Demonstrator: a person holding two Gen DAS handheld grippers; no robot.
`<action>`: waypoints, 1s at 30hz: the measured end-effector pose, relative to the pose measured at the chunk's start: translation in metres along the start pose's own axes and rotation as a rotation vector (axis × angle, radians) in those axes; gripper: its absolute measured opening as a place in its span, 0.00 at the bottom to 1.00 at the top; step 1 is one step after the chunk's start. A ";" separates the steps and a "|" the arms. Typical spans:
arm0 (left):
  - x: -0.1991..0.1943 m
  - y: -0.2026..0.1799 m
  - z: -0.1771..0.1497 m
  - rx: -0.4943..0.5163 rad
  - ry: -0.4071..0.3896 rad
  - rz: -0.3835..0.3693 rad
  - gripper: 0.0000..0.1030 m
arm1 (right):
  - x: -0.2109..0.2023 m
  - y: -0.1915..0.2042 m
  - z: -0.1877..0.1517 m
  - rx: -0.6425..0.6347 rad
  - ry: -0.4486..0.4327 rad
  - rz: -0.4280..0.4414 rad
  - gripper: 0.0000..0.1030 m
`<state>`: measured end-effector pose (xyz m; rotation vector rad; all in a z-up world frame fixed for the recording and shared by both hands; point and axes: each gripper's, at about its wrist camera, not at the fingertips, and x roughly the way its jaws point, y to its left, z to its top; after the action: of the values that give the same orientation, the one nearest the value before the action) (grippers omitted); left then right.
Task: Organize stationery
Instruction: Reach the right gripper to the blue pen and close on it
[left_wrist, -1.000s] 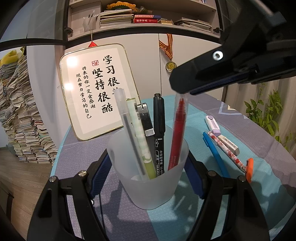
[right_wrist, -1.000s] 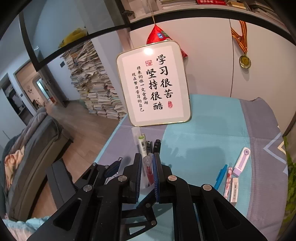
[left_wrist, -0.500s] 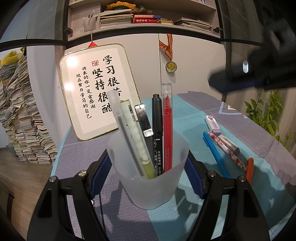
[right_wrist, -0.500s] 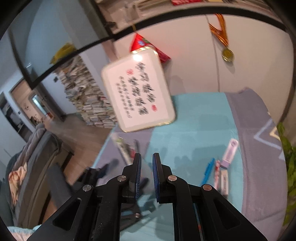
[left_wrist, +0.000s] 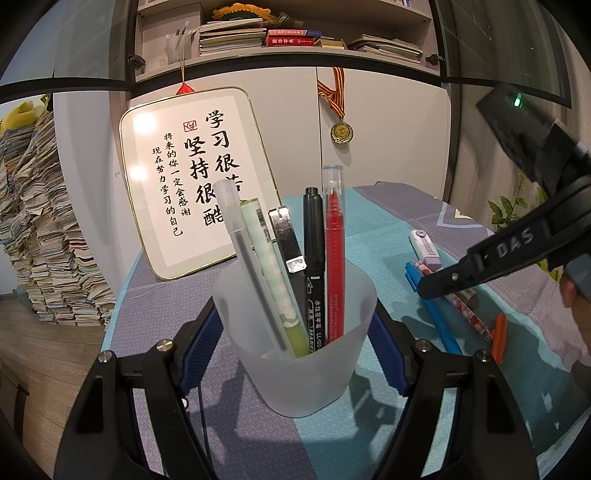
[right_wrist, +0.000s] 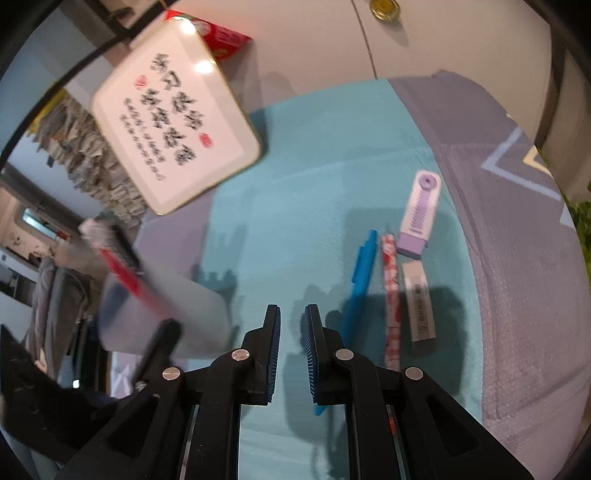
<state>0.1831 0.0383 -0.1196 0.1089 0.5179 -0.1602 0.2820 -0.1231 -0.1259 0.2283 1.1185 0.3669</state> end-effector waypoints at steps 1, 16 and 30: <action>0.000 0.000 0.000 0.000 0.000 0.000 0.73 | 0.002 -0.003 0.000 0.010 0.003 -0.010 0.16; 0.000 0.000 0.000 0.000 0.000 0.000 0.73 | 0.023 -0.023 0.006 0.076 0.011 -0.101 0.33; 0.000 0.000 0.000 -0.001 0.001 0.000 0.73 | 0.036 0.001 0.001 -0.128 0.024 -0.122 0.12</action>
<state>0.1835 0.0385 -0.1195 0.1082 0.5186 -0.1603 0.2968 -0.1081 -0.1557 0.0426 1.1223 0.3325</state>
